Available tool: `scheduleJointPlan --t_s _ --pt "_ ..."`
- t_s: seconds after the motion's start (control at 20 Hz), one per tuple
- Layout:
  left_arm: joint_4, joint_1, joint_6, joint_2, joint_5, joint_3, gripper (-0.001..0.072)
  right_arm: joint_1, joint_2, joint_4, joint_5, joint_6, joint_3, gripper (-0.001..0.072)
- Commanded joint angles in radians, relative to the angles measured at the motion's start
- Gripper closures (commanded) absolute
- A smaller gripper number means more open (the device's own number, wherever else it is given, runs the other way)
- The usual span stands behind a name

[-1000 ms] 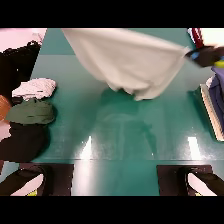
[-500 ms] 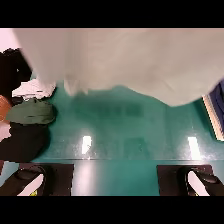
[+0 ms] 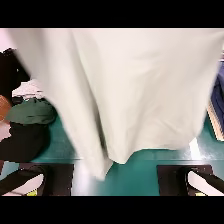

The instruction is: Fold the shirts.

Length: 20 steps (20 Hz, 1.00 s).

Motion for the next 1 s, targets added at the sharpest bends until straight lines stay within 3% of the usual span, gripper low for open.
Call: scheduleJointPlan --t_s 0.0,0.15,0.3,0.5,0.65,0.7,0.75,0.8,0.95 --pt "0.041 0.001 -0.020 -0.223 -0.145 -0.086 0.0682 0.145 -0.153 -0.205 -0.030 0.019 -0.154 0.0695" --pt "0.042 0.001 -0.013 -0.418 -0.129 -0.128 0.0682 0.201 -0.302 -0.214 -0.190 0.018 -0.257 0.0694" --pt "0.043 0.001 -0.014 -0.552 -0.015 -0.128 0.0682 0.220 -0.429 -0.214 -0.332 0.018 -0.264 0.0694" --pt "0.056 0.001 -0.014 -0.603 0.215 -0.127 0.0682 0.220 -0.579 -0.214 -0.349 0.018 -0.125 0.0694" --pt "0.096 0.005 -0.016 -0.605 0.259 -0.127 0.0678 0.220 -0.656 -0.213 -0.331 0.026 -0.025 0.0693" --pt "0.105 0.007 -0.018 -0.605 0.237 -0.122 0.0457 0.220 -0.673 -0.212 -0.311 0.037 0.000 0.0661" --pt "0.106 0.013 -0.027 -0.603 0.205 -0.122 0.0251 0.220 -0.687 -0.213 -0.285 0.037 0.024 0.0425" --pt "0.107 0.025 -0.029 -0.601 0.151 -0.115 0.0206 0.212 -0.690 -0.213 -0.263 0.037 0.040 0.0258" --pt "0.106 0.091 -0.052 -0.583 -0.113 -0.049 0.0207 0.184 -0.655 -0.214 -0.183 0.036 0.062 0.0261"
